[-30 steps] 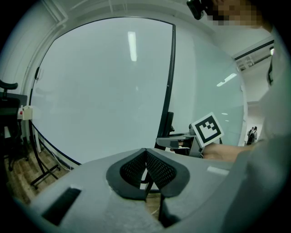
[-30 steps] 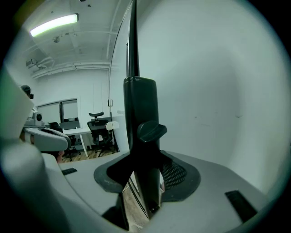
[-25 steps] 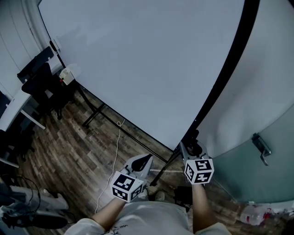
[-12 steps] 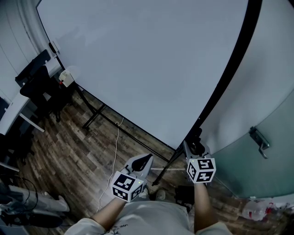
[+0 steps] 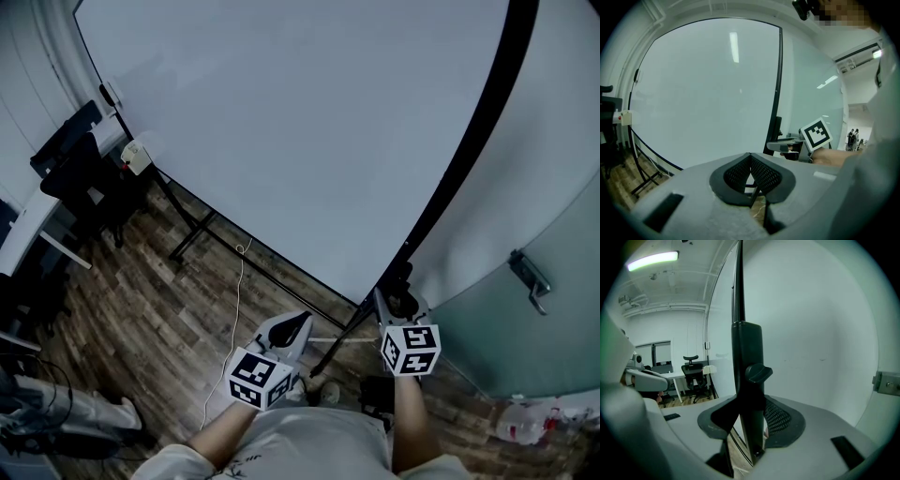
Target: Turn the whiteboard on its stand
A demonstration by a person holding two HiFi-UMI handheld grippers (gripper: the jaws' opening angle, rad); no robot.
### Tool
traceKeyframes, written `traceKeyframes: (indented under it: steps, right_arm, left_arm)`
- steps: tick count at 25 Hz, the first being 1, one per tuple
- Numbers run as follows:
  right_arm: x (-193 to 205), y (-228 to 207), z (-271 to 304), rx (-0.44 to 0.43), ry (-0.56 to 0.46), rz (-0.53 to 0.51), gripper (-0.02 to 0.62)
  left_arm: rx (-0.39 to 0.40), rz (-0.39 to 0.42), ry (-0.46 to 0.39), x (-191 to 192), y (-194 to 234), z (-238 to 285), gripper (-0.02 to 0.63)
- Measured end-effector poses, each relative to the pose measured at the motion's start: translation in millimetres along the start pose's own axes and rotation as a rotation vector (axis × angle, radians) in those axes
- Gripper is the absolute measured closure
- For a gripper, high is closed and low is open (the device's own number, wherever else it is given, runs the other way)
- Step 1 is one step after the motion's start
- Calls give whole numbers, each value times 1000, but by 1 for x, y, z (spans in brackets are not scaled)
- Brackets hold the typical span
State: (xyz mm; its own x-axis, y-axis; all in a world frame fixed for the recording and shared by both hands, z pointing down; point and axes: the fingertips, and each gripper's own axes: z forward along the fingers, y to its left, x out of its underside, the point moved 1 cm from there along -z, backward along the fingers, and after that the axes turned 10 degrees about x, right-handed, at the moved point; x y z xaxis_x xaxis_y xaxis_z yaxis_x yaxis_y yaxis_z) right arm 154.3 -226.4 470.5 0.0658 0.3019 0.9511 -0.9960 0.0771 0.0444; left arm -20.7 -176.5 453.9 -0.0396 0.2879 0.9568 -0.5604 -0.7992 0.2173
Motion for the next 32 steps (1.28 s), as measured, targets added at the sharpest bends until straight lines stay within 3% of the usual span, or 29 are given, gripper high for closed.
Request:
traceKeyframes:
  steps: [20, 32]
  right_arm:
    - [15, -19, -44, 37, 6, 24, 434]
    - [8, -4, -60, 39, 29, 36, 434]
  left_arm:
    - [75, 11, 9, 5, -27, 7, 595]
    - [93, 9, 0, 5, -28, -14, 595]
